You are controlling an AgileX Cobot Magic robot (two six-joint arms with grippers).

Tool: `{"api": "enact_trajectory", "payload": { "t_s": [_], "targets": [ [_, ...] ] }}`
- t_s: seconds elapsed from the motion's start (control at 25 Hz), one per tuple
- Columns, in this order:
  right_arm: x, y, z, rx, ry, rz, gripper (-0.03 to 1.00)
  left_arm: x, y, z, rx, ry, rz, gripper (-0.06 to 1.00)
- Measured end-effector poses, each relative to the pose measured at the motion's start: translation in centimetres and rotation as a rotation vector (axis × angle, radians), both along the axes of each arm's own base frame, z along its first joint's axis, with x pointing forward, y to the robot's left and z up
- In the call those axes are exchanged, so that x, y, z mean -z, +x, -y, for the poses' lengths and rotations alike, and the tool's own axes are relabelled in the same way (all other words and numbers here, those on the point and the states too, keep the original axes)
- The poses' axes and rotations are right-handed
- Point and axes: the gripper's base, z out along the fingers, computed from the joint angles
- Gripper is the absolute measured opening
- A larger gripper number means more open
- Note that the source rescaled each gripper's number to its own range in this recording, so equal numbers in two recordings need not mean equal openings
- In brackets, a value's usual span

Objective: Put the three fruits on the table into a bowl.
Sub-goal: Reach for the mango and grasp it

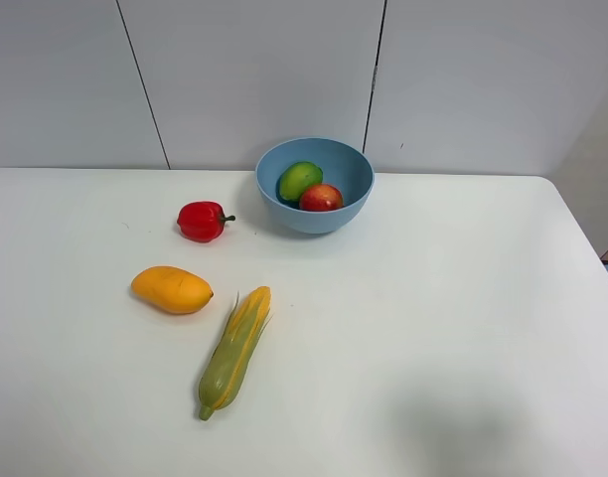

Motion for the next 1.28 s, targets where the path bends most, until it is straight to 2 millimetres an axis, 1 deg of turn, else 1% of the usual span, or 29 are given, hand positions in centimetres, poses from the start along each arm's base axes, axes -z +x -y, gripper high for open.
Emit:
{"api": "enact_trajectory", "payload": {
  "t_s": [0.64,0.68,0.76,0.8,0.92,1.08,1.16,1.28],
  "targets": [
    [0.0,0.0,0.0,0.000,0.000,0.000,0.99,0.0,0.0,-0.1,-0.013,0.008,0.000,0.91],
    [0.0,0.0,0.0,0.000,0.000,0.000,0.99,-0.1,0.2,-0.2,-0.019,0.016,-0.008,0.91],
    [0.0,0.0,0.0,0.000,0.000,0.000,0.99,-0.5,1.2,-0.3,-0.027,0.038,-0.033,0.91],
    [0.0,0.0,0.0,0.000,0.000,0.000,0.99,-0.9,2.1,-0.2,-0.024,0.046,-0.045,0.91],
    [0.0,0.0,0.0,0.000,0.000,0.000,0.99,-1.5,6.0,0.1,-0.005,0.057,-0.074,0.91],
    [0.0,0.0,0.0,0.000,0.000,0.000,0.99,-1.6,12.0,0.7,0.026,0.051,-0.116,0.91],
    [0.0,0.0,0.0,0.000,0.000,0.000,0.99,-1.4,14.8,1.1,0.036,0.026,-0.144,0.91],
    [0.0,0.0,0.0,0.000,0.000,0.000,0.99,-1.3,18.4,1.7,0.039,-0.067,-0.147,0.91]
  ]
}}
